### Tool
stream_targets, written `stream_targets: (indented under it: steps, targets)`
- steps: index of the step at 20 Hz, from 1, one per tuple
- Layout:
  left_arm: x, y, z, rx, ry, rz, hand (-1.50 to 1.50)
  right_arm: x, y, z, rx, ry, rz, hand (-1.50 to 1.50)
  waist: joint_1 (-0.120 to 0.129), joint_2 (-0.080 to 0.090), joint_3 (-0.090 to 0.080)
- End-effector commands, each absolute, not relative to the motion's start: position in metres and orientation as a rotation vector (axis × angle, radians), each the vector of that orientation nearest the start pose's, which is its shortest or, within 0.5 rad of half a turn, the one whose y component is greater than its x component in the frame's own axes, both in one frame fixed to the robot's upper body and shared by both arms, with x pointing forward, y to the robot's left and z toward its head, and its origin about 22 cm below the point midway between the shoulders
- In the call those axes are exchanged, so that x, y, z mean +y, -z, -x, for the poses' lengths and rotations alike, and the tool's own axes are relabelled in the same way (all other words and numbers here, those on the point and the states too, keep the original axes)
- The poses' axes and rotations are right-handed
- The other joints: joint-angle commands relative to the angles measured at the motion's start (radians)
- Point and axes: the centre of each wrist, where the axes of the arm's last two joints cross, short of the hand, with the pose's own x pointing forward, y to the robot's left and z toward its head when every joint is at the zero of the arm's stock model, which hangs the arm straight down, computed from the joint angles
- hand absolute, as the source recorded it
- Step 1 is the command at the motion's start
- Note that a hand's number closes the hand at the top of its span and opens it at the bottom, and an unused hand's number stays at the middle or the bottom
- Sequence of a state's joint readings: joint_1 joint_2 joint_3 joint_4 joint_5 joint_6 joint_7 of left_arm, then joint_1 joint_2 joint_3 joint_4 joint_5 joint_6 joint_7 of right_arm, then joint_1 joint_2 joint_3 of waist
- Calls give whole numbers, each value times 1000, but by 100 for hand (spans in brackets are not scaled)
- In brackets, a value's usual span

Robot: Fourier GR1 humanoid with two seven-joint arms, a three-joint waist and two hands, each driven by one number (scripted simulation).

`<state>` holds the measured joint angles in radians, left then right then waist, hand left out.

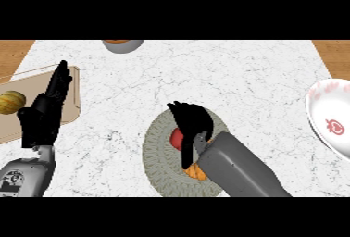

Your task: Pick the bell pepper from the placemat and place it in the bowl

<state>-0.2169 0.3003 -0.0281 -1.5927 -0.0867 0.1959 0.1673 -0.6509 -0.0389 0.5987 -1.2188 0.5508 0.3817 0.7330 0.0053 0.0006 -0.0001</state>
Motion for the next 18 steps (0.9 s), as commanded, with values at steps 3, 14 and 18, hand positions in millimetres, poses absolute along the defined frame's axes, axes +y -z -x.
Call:
stream_targets:
  steps: [3,14,18]
  targets:
    - [250,-77,-284,-1659,172,-386,0,-54,-34,-332,-954,-1413,487,-150,1,0,0]
    - [272,-74,-294,-1649,164,-396,0,-49,-1,-331,-940,-1499,485,150,4,1,0]
    - [275,-79,-286,-1644,186,-385,0,-56,25,-323,-1012,-1545,509,150,9,2,0]
